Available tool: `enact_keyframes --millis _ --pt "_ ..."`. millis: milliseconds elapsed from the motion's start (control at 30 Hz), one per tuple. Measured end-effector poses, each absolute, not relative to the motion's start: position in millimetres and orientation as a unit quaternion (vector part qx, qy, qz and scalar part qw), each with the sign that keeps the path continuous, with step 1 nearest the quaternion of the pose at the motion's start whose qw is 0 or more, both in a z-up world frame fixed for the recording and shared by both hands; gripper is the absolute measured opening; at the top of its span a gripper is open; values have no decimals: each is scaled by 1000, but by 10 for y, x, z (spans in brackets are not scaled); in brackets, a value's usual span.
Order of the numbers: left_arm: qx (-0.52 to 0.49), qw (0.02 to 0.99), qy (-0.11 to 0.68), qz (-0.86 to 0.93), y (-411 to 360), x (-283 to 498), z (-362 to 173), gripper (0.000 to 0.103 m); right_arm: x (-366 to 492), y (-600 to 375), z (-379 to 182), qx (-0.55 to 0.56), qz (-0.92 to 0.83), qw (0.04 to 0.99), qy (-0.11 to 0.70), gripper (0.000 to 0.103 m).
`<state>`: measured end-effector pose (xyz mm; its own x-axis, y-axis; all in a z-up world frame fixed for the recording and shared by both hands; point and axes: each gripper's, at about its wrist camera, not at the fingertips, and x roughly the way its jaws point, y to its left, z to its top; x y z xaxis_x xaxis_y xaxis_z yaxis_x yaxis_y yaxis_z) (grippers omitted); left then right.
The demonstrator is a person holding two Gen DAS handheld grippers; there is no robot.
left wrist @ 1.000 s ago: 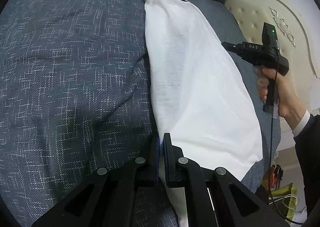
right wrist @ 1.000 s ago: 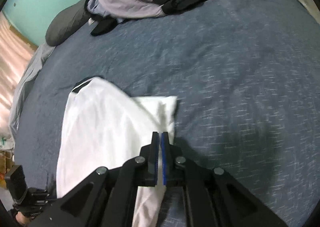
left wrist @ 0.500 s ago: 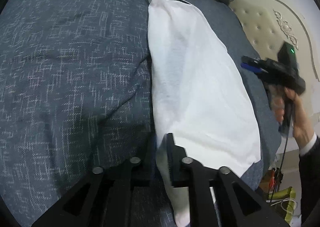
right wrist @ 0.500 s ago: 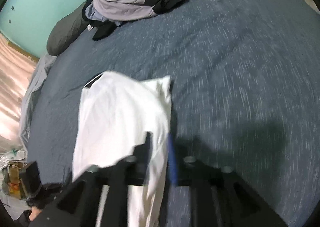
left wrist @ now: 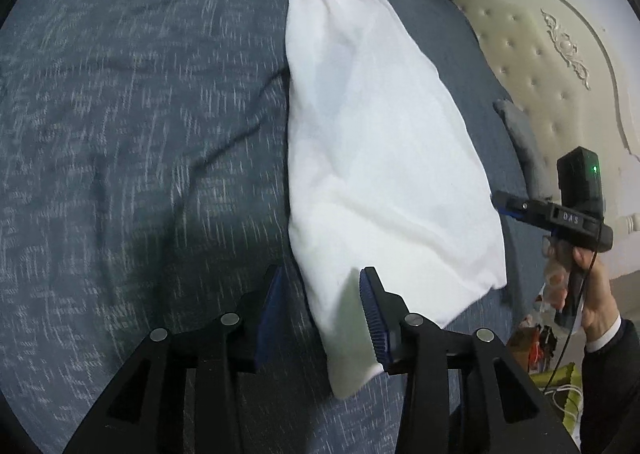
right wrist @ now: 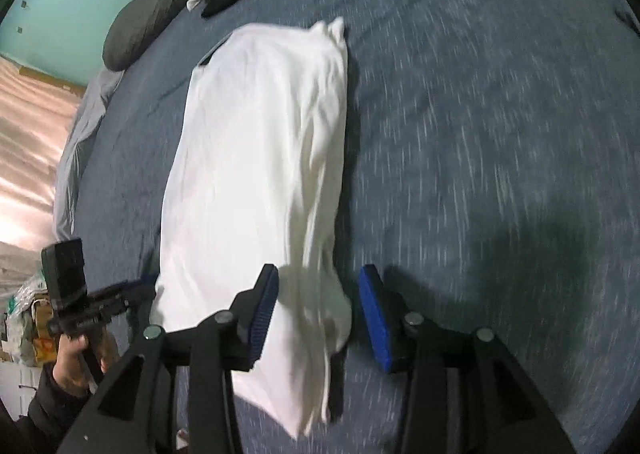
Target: Fold clothes
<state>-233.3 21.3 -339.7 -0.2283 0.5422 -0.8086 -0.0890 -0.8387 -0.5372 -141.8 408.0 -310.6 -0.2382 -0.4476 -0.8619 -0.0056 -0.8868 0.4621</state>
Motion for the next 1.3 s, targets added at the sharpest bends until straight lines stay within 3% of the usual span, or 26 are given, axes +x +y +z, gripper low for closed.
enact_keyframes --millis 233,467,1100,1233,1300 --pt "-594 215 -195 750 238 -2228 -3438 43 -1157 4091 -3117 606 -755 154 -197 44" --pt "-600 215 -193 746 244 -2186 -3513 44 -1003 4109 -3182 615 -745 156 -206 55" --pt "-605 222 -195 740 314 -2112 -3563 44 -1080 3959 -3376 636 -716 181 -225 55" --pt "-601 226 -186 744 362 -2068 -3530 42 -1100 3860 -3379 632 -720 189 -215 55" --pt "-600 229 -181 745 394 -2047 -3525 36 -1114 3823 -3392 631 -721 190 -211 55"
